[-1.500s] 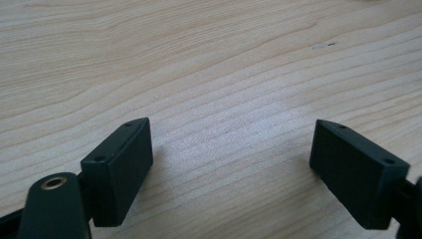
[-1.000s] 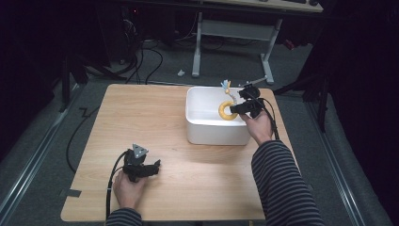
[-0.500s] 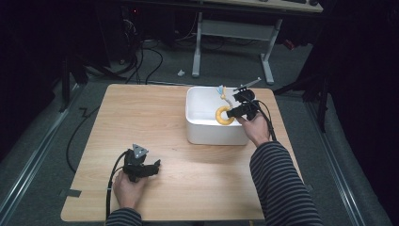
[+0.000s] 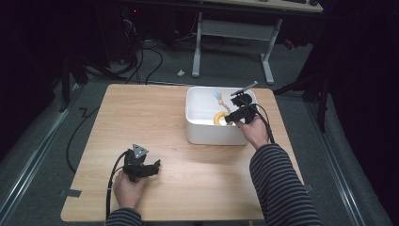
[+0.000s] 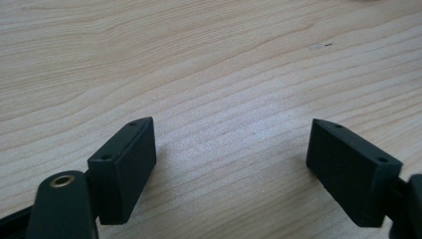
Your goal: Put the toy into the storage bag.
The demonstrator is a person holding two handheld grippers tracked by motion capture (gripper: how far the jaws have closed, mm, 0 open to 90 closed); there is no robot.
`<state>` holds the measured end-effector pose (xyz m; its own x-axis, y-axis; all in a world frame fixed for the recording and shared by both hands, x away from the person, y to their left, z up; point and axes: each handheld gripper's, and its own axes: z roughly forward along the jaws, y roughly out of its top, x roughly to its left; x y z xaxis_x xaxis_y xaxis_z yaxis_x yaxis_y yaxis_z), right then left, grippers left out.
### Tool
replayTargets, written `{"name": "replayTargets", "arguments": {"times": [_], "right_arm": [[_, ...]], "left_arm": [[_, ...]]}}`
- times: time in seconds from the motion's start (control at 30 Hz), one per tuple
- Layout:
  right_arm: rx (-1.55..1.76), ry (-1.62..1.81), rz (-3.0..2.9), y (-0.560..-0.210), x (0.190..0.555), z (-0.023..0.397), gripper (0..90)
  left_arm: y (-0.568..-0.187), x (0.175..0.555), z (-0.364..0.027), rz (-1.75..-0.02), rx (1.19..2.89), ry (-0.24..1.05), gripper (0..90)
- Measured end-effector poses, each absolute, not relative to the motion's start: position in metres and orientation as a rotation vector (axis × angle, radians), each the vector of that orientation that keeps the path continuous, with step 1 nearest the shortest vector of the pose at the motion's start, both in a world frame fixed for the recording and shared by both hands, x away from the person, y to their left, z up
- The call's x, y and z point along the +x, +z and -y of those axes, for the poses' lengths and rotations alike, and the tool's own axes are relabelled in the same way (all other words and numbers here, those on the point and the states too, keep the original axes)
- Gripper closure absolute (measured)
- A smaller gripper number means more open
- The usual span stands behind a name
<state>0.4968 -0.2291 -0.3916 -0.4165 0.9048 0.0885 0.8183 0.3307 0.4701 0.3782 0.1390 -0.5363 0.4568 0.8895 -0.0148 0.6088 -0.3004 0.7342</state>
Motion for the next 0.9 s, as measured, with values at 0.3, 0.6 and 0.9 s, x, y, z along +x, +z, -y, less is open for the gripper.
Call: {"name": "replayTargets", "arguments": {"times": [0.3,0.6,0.9], "right_arm": [[1.552,0.65,-2.453,-0.393,0.494,0.227,67.4],[1.545,0.647,-2.482,-0.393,0.494,0.228,67.2],[1.482,0.757,-2.442,-0.379,0.486,0.235,52.3]], "left_arm": [[-0.536,0.378,-0.139,-1.246,2.025,0.527,20.2],[-0.536,0.378,-0.139,-1.247,2.025,0.528,20.4],[-0.536,0.378,-0.139,-1.245,2.025,0.529,20.8]]}}
